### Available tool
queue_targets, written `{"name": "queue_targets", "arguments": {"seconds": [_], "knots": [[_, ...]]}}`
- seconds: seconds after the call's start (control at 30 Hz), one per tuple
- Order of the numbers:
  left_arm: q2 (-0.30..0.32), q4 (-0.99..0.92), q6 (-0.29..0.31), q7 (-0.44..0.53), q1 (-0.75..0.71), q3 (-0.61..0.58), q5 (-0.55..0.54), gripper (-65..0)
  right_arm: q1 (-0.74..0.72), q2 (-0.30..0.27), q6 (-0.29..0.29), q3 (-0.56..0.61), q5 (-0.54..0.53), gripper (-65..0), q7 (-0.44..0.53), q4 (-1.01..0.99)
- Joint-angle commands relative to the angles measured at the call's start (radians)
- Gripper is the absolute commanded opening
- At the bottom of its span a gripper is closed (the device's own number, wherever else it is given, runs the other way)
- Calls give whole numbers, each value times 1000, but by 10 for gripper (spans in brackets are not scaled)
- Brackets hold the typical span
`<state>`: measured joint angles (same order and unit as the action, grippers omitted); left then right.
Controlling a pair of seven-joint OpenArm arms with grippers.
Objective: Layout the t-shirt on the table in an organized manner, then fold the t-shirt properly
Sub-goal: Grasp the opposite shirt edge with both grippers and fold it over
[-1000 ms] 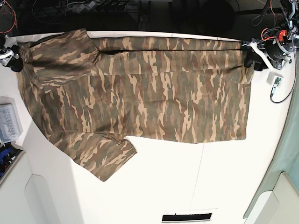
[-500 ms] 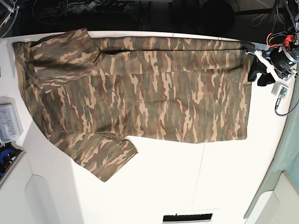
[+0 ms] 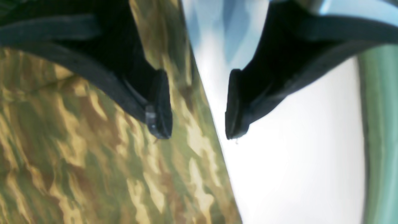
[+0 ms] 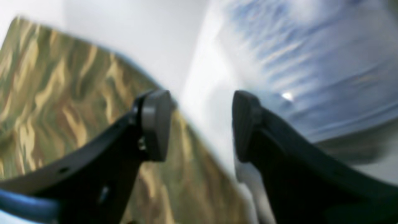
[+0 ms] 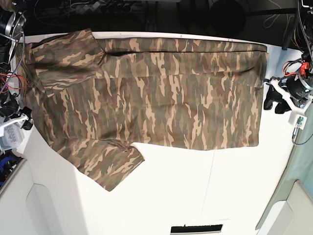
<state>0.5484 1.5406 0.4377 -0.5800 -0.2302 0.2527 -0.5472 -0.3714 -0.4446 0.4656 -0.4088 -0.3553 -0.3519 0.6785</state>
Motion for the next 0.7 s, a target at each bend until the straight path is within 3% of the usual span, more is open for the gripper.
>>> {"name": "queue_targets", "arguments": {"seconds": [0.0,0.2,0.4,0.67], "knots": [[19,-34,0,32,55,-8,-12,-333,-18,-24,-1,5,-7,-335,19,1],[3,-388,0,101,330,-153,27,-333,-18,-18,27,10,-10,-335,15,-9],[-63,-678,24,144,502,-225,67,-333,-19,-8,92,10,-74,-336,-17,-9],[-118,-768,20,165,565,-224,119,-333,-19,10,114,10,-95,-336,-31,-1]]}}
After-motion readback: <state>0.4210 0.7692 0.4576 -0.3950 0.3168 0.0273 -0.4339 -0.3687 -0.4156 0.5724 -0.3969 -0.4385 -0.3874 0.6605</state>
